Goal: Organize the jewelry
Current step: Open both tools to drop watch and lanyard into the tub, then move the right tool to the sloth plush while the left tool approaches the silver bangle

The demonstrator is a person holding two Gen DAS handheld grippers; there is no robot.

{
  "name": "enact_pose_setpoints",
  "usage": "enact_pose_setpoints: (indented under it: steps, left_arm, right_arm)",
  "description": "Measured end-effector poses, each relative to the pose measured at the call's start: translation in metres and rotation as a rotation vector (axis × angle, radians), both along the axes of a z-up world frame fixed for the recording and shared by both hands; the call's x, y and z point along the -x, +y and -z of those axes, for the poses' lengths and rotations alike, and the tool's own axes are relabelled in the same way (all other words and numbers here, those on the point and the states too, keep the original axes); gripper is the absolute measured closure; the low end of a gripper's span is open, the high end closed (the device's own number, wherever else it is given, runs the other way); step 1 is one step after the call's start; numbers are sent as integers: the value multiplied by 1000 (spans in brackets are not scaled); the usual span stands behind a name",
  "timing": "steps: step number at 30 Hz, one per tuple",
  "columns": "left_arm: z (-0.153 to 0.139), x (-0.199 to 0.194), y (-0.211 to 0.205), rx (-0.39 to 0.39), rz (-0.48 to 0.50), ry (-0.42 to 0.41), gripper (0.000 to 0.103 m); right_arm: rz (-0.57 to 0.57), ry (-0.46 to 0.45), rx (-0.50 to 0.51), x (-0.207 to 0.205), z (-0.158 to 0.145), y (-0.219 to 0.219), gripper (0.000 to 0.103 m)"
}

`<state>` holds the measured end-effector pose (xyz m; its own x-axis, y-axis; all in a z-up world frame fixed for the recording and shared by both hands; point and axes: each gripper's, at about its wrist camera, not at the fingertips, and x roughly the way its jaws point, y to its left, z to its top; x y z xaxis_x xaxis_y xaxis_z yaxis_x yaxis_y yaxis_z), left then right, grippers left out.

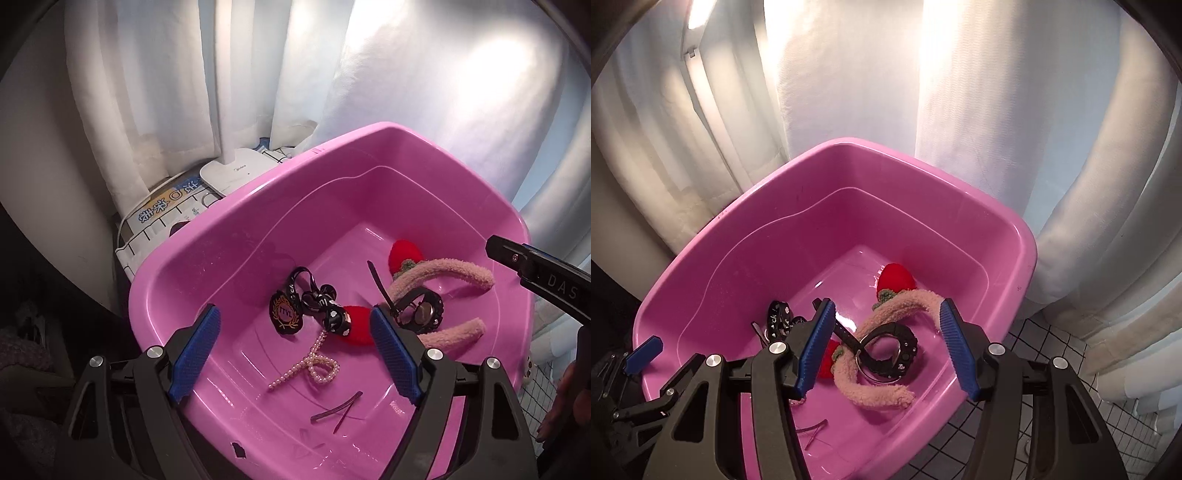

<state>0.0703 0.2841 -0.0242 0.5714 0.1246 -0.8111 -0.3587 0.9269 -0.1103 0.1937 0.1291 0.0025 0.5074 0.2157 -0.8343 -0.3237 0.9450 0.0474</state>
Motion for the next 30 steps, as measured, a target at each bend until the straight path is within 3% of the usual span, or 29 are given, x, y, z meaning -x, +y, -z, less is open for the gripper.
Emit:
enact_pose_setpoints:
  steps: [7, 10, 16, 23, 30]
  left_arm:
    - [-31, 24, -35, 28, 59, -121, 16]
    - [-45, 31, -62, 35, 114, -175, 14]
    - [-56, 37, -133, 80, 276, -237, 9]
    - [-11, 33, -231, 67, 471, -154, 8]
    - [59, 24, -288, 20, 543, -43, 8]
  right_arm:
    - [49, -80, -104, 49, -25, -62, 46]
    - [120, -115, -128, 70, -31, -109, 41]
    - [323, -109, -46, 92, -5, -218, 36]
    - [430, 44, -2, 86, 62, -301, 36]
    - [379, 121, 54, 60, 128, -292, 36]
